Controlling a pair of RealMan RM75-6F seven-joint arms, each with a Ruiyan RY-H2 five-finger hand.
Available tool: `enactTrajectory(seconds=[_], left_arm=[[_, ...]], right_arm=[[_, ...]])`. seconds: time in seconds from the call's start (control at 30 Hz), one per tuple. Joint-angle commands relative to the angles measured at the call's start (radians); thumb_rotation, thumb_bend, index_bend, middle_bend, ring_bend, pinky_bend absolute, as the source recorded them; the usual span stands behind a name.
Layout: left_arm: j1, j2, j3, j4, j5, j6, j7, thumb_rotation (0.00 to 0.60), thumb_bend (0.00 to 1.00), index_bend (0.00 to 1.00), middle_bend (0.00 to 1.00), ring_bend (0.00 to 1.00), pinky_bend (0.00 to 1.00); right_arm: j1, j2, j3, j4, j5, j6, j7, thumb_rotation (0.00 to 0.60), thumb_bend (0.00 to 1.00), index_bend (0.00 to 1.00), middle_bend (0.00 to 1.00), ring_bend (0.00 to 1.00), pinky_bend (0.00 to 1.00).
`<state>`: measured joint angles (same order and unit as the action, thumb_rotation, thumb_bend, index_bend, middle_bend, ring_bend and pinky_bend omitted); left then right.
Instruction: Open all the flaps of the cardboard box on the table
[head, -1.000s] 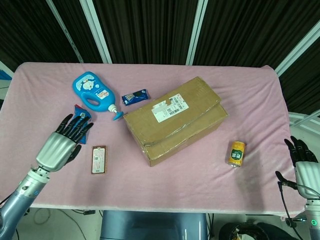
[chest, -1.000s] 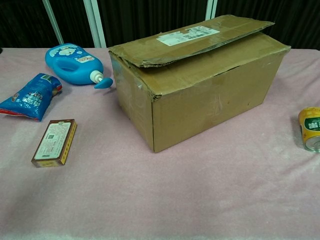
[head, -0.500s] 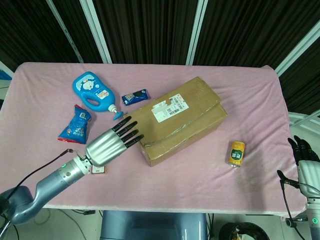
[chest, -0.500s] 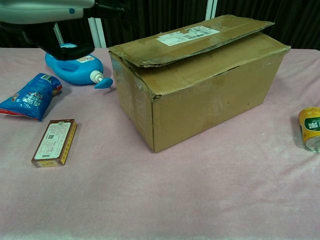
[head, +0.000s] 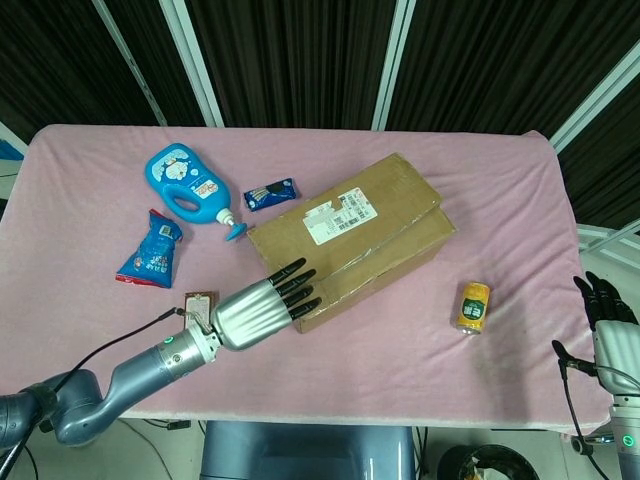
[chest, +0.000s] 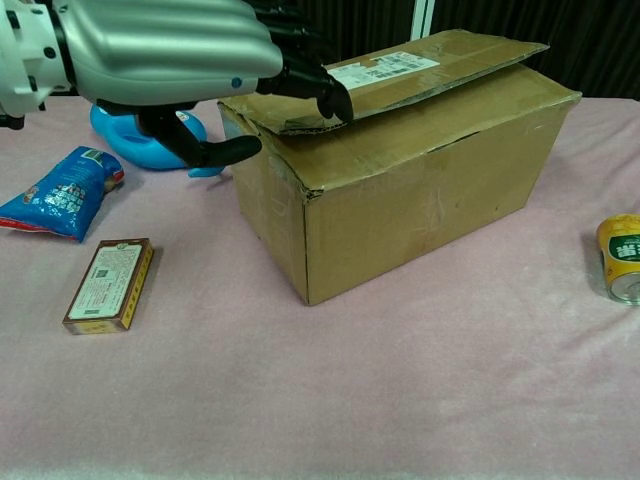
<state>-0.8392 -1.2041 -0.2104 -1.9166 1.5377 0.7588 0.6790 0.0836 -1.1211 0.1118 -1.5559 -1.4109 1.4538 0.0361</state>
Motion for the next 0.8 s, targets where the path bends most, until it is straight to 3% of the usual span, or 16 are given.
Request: enactTrajectory(seconds=[0.03,0.63,0.8], left_arm=[[-0.011,-0.009,0.008,-0.002,-0.010,-0.008,0.017,0.600,0.53,0.16,0.22,0.00,0.00],[-0.046,-0.048,0.051,0.052,-0.063,0.005,0.068,0.600,0.53,0.17,0.26,0.00,0.00],[-0.069,-0.034,0.046,0.082,0.013,0.047,0.120,0.600,0.53,0.16,0.25,0.00,0.00]], right_arm=[[0.000,0.000,0.000,-0.001,0.001,-0.001,0.001,0.600,0.29,0.00,0.00,0.00,0.21],[0.002,-0.001,0.002,0.009,-0.004,0.001,0.000,0.600,0.30,0.00,0.00,0.00,0.21],[0.003,-0.003,0.002,0.010,0.001,-0.005,-0.001,0.600,0.30,0.00,0.00,0.00,0.21]])
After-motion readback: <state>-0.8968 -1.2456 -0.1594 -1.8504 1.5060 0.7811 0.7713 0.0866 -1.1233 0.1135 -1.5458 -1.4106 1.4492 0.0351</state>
